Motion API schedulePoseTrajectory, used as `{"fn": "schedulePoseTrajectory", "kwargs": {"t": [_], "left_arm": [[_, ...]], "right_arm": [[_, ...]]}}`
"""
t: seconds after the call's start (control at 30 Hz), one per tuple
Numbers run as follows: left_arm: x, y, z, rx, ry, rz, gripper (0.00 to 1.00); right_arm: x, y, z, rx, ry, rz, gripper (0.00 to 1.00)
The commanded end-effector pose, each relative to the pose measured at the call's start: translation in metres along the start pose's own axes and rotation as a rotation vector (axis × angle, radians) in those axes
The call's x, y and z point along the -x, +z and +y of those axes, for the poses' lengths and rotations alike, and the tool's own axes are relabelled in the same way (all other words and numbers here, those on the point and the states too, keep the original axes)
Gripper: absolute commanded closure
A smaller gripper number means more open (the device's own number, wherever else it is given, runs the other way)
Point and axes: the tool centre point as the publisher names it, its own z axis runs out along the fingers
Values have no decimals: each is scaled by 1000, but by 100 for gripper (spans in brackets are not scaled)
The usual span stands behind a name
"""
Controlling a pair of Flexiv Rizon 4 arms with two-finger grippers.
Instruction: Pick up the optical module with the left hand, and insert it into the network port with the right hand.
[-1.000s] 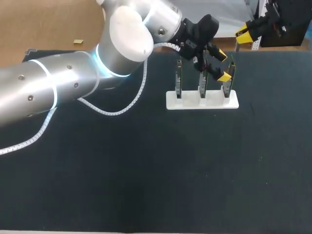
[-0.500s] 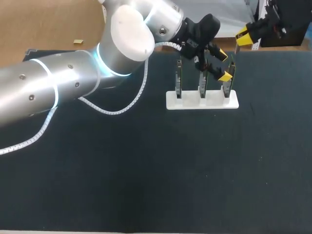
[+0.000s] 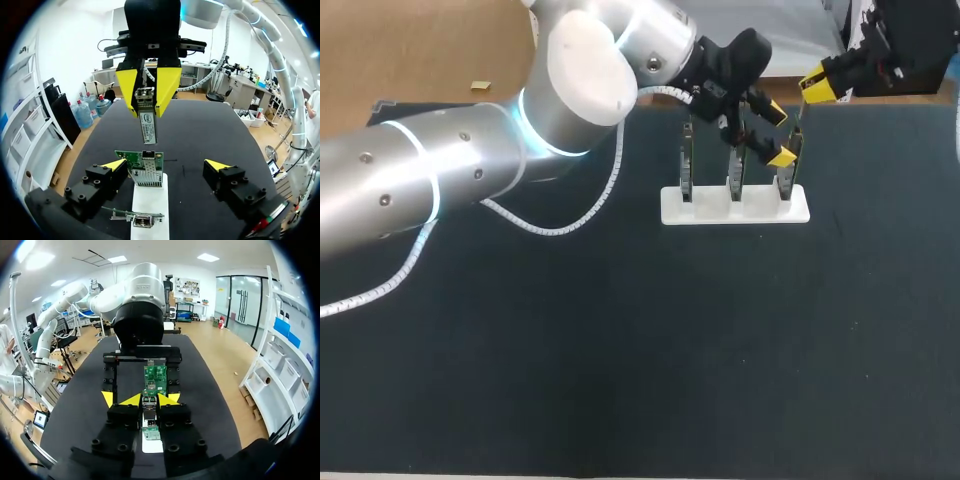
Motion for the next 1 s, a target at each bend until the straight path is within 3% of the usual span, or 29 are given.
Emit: {"fn": "schedulePoseTrajectory", "kwargs": {"t": [0.03, 1.0], "left_arm": [[1, 1, 2, -3, -2, 5, 0], [1, 1, 2, -3, -2, 5, 0]], "right_arm": [[-2, 2, -1, 4, 0, 5, 100], [-14, 15, -3, 24, 27, 11, 100]]}}
